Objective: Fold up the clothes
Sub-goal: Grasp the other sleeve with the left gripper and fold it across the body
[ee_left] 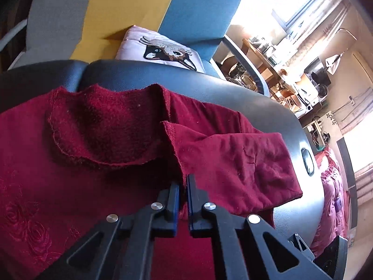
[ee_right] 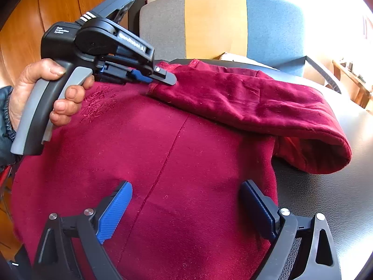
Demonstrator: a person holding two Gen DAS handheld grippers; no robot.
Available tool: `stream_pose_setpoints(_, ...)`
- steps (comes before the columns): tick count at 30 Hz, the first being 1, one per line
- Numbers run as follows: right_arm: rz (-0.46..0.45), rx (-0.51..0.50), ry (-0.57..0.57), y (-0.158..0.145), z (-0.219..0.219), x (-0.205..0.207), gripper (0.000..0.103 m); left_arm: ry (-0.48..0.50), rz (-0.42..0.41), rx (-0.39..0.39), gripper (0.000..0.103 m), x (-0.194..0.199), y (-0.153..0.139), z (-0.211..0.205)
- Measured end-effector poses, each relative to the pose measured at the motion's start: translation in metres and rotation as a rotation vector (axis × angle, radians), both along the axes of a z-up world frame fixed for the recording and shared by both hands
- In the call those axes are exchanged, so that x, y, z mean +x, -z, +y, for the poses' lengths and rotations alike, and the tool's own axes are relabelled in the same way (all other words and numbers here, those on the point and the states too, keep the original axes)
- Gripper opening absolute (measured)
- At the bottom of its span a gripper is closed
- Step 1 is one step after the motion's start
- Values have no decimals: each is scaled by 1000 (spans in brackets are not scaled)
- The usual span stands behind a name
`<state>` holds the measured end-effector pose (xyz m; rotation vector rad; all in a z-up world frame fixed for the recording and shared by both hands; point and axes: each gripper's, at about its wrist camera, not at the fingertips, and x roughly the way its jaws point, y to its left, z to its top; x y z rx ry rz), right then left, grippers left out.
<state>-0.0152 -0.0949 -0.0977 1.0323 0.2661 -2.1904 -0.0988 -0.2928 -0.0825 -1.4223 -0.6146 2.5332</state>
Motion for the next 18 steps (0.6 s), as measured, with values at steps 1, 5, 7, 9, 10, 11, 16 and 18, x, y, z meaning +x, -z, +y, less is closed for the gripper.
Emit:
stream_pose_setpoints(1, 0, 1, 0, 0, 0, 1, 96, -5, 28, 9, 4, 4, -8, -2)
stream_pose_setpoints(5, 3, 5, 0, 0, 0, 2, 96, -56, 137, 54, 4, 22, -47, -20)
stream_pose_setpoints(7, 4, 8, 0, 0, -1, 1, 96, -80, 180, 64, 4, 34, -66, -33)
stream_pose_setpoints(9, 6, 12, 0, 1, -1, 2, 96, -103, 218, 76, 3, 46, -83, -46)
stream_pose_setpoints(10, 7, 14, 0, 1, -1, 2, 96, -116, 233, 83, 4, 52, -90, -54)
stream_pose_setpoints(11, 8, 15, -1, 0, -2, 1, 96, -130, 247, 86, 4, 58, -97, -61)
stream_pose_setpoints(16, 8, 19, -2, 2, -1, 1, 96, -205, 260, 73, 3, 91, -103, -105)
stream_pose_setpoints(18, 7, 19, -2, 2, -1, 1, 96, -231, 237, 70, 4, 99, -93, -118)
